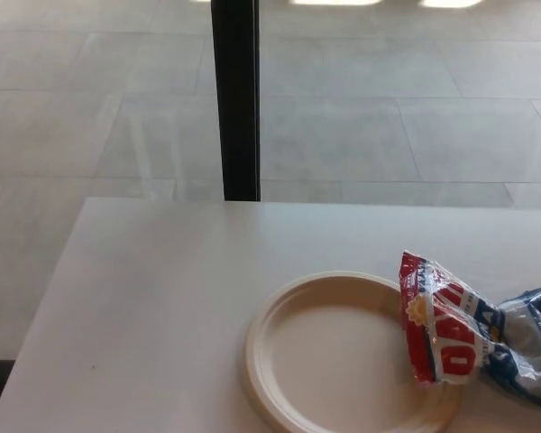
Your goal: The robot uses its right hand to pick up a bag of sunflower seeds kept in the middle of the desk and tilts it over a plate kept next to it to pour out a few seeds and then puts the bag of seeds back on the desk
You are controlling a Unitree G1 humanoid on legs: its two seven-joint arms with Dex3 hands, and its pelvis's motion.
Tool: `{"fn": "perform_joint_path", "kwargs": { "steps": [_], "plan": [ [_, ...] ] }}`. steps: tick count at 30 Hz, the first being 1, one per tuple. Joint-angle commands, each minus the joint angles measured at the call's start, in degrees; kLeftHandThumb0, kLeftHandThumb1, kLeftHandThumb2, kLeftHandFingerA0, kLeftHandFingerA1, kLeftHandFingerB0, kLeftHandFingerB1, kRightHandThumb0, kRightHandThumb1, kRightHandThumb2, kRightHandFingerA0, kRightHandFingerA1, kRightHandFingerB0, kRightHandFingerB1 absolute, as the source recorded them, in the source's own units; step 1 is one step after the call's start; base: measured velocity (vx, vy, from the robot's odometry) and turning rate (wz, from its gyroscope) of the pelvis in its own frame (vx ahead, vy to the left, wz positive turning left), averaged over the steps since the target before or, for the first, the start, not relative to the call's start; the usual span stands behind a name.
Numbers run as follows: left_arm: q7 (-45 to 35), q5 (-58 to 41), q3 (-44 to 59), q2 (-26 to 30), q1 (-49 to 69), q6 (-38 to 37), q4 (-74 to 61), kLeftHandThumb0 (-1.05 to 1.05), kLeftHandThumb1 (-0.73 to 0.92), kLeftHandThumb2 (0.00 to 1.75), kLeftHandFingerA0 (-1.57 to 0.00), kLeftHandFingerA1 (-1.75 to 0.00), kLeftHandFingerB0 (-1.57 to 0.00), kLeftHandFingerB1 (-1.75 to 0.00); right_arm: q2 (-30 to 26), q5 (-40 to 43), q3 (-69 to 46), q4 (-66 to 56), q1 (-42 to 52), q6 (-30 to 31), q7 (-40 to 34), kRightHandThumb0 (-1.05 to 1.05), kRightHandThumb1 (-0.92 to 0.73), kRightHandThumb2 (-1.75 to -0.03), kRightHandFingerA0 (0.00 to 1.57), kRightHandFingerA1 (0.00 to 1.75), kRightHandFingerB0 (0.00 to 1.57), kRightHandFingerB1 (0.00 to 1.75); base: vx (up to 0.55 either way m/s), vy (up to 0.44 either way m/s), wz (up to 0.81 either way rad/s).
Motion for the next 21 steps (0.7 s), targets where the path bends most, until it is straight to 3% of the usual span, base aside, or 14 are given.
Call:
{"fn": "perform_joint_path", "kwargs": {
  "steps": [1,5,6,8,9,10,11,12,13,14,15,16,17,21],
  "plan": [
    [-6.18,-4.71,4.52,2.83,0.00,-3.77,3.06,-0.81,0.73,0.63,-0.36,-0.42,-0.19,-0.28,-2.35,8.98,-6.68,2.27,0.83,-6.45,6.85,-0.84,-0.51,-0.88,0.41,0.79,0.05,0.58,0.00,0.000,0.00],
    [-6.08,-1.94,2.74,3.20,0.63,-6.32,3.62,-0.82,0.78,0.64,-0.32,-0.40,-0.16,-0.28,-2.85,10.42,-9.42,3.49,0.73,-6.49,8.18,-0.81,-0.50,-0.88,0.38,0.78,0.03,0.55,0.00,0.000,0.00],
    [-7.52,-4.20,4.72,2.86,0.29,-4.72,3.86,-0.87,0.61,0.97,-0.23,-0.51,-0.10,-0.41,-2.71,14.08,-12.76,1.31,1.37,-5.54,10.27,-0.82,-0.50,-0.91,0.26,0.81,0.00,0.53,0.00,0.000,0.00],
    [-6.84,-3.38,4.24,2.81,0.09,-4.73,3.99,-0.87,0.61,0.97,-0.23,-0.51,-0.10,-0.41,-1.99,15.46,-14.23,-1.66,2.18,-4.77,10.94,-0.82,-0.50,-0.91,0.26,0.81,0.00,0.53,0.00,0.000,0.00],
    [-6.06,-2.11,3.25,2.90,0.42,-6.57,3.92,-0.83,0.77,0.64,-0.28,-0.41,-0.17,-0.28,2.20,20.62,-16.96,-16.09,5.56,0.04,9.96,-0.82,-0.52,-0.96,0.01,0.70,0.00,0.48,0.00,0.000,0.00],
    [-6.27,-2.62,3.77,2.85,0.34,-6.24,4.01,-0.88,0.62,0.98,-0.23,-0.51,-0.09,-0.40,2.01,22.97,-19.10,-19.04,4.65,2.25,7.88,-0.82,-0.71,-0.65,0.00,0.53,0.00,0.22,0.00,0.000,0.00],
    [-6.35,-2.83,3.98,2.87,0.29,-6.11,4.06,-0.88,0.62,0.98,-0.23,-0.51,-0.09,-0.40,2.10,23.93,-20.10,-20.61,4.32,3.42,6.90,-0.82,-0.71,-0.65,0.00,0.53,0.00,0.22,0.00,0.000,0.00],
    [-6.49,-2.43,3.60,3.07,0.44,-6.34,3.97,-0.89,0.63,0.99,-0.26,-0.53,-0.10,-0.41,0.44,25.59,-22.16,-18.51,2.38,3.91,8.35,-0.84,-0.74,-0.65,0.00,0.37,0.00,0.05,0.00,0.000,0.00],
    [-6.52,-2.38,3.58,3.09,0.46,-6.37,3.96,-0.89,0.63,0.99,-0.26,-0.53,-0.10,-0.41,0.46,25.70,-22.54,-18.80,2.27,4.27,8.42,-0.84,-0.74,-0.65,0.00,0.37,0.00,0.05,0.00,0.000,0.00],
    [-7.11,-3.74,4.80,2.91,0.31,-5.25,3.96,-0.83,0.74,0.63,-0.39,-0.45,-0.19,-0.28,-3.53,26.28,-24.53,-14.85,-1.62,3.20,8.30,-0.99,-0.61,-1.04,0.00,0.51,0.00,0.37,0.00,0.000,0.00],
    [-7.41,-3.82,4.86,2.90,0.40,-5.26,3.84,-0.82,0.75,0.64,-0.40,-0.44,-0.20,-0.28,-3.79,28.08,-25.86,-17.64,-2.22,3.81,9.71,-0.98,-0.59,-1.04,0.00,0.56,0.00,0.42,0.00,0.000,0.00],
    [-7.02,-3.13,4.37,2.67,0.78,-7.23,3.67,-0.80,0.77,0.64,-0.40,-0.44,-0.22,-0.29,-7.03,27.94,-26.71,-13.83,-4.65,2.58,12.00,-1.05,-0.64,-1.04,0.00,0.48,0.00,0.34,0.00,0.000,0.00],
    [-7.19,-3.66,4.93,2.65,0.52,-6.51,3.82,-0.90,0.63,0.98,-0.38,-0.55,-0.17,-0.42,-10.81,28.35,-28.36,-8.05,-8.47,2.19,12.33,-1.05,-0.63,-1.02,0.00,0.41,0.00,0.26,0.00,0.000,0.00],
    [-7.22,-2.94,4.33,2.78,0.22,-6.91,3.71,-0.86,0.62,0.99,-0.40,-0.56,-0.17,-0.43,-12.99,28.79,-29.60,-11.13,-11.40,2.97,13.47,-1.00,-0.61,-1.01,0.00,0.46,0.00,0.33,0.00,0.000,0.00]
  ]
}}
